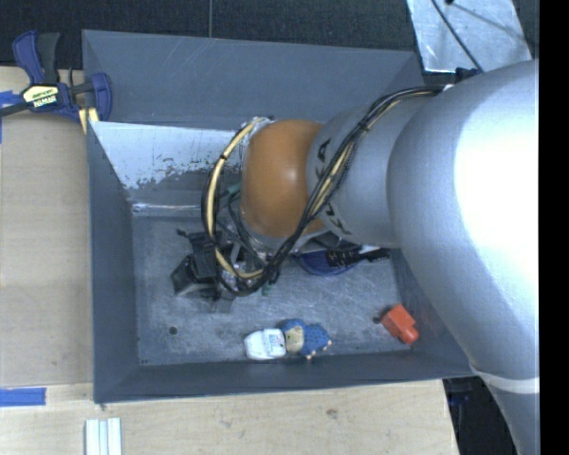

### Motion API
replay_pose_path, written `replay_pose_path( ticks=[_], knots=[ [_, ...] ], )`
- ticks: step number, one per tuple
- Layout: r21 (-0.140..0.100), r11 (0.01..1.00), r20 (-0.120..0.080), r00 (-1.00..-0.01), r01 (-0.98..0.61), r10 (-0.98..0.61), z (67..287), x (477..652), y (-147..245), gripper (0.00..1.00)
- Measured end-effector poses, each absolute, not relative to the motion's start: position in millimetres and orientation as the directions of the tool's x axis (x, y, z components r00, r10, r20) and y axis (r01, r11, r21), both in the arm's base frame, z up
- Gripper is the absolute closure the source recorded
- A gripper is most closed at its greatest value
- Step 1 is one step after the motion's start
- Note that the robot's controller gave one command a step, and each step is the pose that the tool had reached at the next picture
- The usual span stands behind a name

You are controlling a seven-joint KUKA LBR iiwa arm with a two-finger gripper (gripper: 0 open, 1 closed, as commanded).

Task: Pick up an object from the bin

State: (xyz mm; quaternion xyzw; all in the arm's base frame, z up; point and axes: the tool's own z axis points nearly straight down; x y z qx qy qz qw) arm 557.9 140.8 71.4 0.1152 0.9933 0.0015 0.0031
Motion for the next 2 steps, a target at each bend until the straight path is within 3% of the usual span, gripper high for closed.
replay_pose_path(
  ticks=[1,2],
  knots=[
    [0.004,0.973,-0.008,-0.973,0.229,0.229,72.0,558.9,140.3,0.00],
    [0.008,0.974,-0.013,-0.974,0.228,0.228,74.6,560.9,141.0,1.00]
  ],
)
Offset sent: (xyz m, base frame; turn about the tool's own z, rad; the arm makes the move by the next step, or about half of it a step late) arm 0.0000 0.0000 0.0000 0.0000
